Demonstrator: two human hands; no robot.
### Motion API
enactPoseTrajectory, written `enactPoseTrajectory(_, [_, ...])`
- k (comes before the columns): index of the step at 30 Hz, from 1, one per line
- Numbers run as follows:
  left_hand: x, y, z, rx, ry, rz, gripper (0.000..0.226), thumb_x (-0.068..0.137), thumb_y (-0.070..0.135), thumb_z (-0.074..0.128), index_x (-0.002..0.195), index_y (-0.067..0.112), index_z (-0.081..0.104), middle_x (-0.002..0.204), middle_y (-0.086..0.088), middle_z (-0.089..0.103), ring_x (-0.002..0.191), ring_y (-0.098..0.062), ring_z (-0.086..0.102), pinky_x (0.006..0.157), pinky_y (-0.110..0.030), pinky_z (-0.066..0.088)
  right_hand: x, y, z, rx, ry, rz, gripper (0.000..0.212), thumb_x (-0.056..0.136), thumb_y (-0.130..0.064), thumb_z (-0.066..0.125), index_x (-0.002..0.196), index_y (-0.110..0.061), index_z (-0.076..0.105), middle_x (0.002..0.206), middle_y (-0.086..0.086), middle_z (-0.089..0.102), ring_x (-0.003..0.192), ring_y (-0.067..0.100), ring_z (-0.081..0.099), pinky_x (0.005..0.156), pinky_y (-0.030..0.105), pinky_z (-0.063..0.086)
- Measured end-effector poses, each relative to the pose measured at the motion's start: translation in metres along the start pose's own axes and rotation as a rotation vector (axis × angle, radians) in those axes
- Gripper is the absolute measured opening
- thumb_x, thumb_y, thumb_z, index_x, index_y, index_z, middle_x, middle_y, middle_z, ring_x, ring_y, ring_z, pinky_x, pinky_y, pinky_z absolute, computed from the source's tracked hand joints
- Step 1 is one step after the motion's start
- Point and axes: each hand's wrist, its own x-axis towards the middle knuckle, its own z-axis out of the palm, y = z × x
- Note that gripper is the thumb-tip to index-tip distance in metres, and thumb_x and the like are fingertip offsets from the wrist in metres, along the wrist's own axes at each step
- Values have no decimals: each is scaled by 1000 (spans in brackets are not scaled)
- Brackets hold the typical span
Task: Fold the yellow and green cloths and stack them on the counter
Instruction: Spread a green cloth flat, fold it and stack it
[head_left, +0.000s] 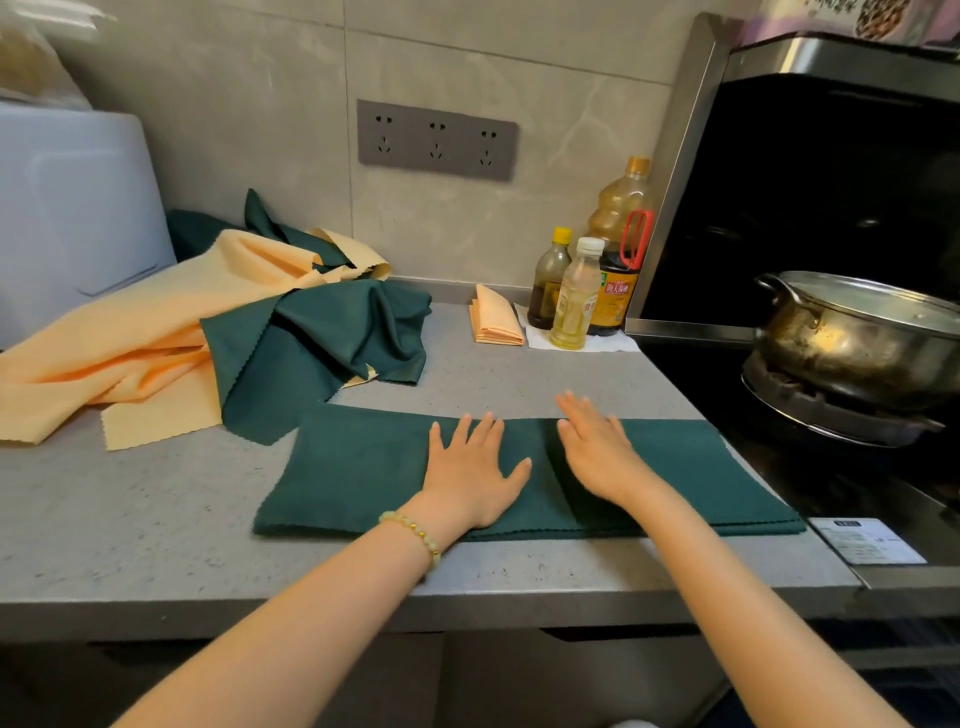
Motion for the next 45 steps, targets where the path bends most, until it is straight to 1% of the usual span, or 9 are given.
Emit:
enactPoseTrajectory(3, [5,5,2,-21,6,2,61,102,45,18,154,17,4,161,3,-2,148,-19,-6,117,-51,-7,7,-18,24,71,-64,-14,48,104,-25,17,151,-17,14,159,-2,7,146,10,3,118,32,-3])
enactPoseTrajectory(7, [7,1,1,-24,24,15,55,103,36,15,153,17,4,161,4,-2,148,-17,-5,118,-50,-7,8,-13,36,-135,-41,-8,50,104,-32,14,152,-20,9,159,-5,2,146,8,-1,118,35,-1])
enactPoseTrajectory(24, [-23,-117,-18,33,29,-162,59,100,52,14,153,29,1,160,7,-5,148,-19,-6,118,-47,-6,11,-11,38,-197,-50,-9,52,103,-39,15,152,-24,7,159,-7,1,146,9,-1,117,34,0])
enactPoseTrajectory(27, [-24,-116,-19,46,12,-158,60,100,52,13,153,28,-2,160,6,-7,148,-20,-7,118,-49,-6,1,-17,34,-89,-9,-64,52,103,-38,25,151,-22,15,159,-6,5,146,9,3,118,33,1])
enactPoseTrajectory(29, [-24,-116,-19,54,5,-159,60,100,52,13,153,28,-2,160,5,-7,148,-20,-7,118,-49,-6,-14,-26,33,-17,7,-183,51,101,-40,31,150,-26,22,158,-9,9,145,6,4,118,30,1])
enactPoseTrajectory(33, [-22,-119,-24,43,-32,-145,60,100,52,13,153,29,-1,160,6,-6,148,-20,-6,118,-49,-7,-51,-46,24,103,-132,-429,49,93,-51,42,141,-42,35,150,-30,14,137,-15,5,112,14,1])
enactPoseTrajectory(36, [-23,-120,-27,32,-23,-138,57,101,50,14,153,28,5,161,6,-1,148,-19,-3,117,-49,-9,-60,-52,22,104,-108,-536,43,85,-54,53,128,-46,51,139,-38,27,125,-29,11,105,1,2])
enactPoseTrajectory(40, [-24,-115,-35,-12,9,-119,56,102,47,15,153,24,13,161,4,7,148,-19,3,118,-48,-7,-57,-56,33,75,18,-614,27,87,-44,58,111,-37,68,130,-24,53,123,-18,33,108,6,14])
enactPoseTrajectory(45, [-27,-107,-40,-24,37,-68,54,103,43,17,153,23,14,160,3,10,148,-19,3,119,-47,-5,-54,-57,43,104,139,-658,33,85,-50,50,104,-34,72,117,-21,63,117,-16,43,107,9,20])
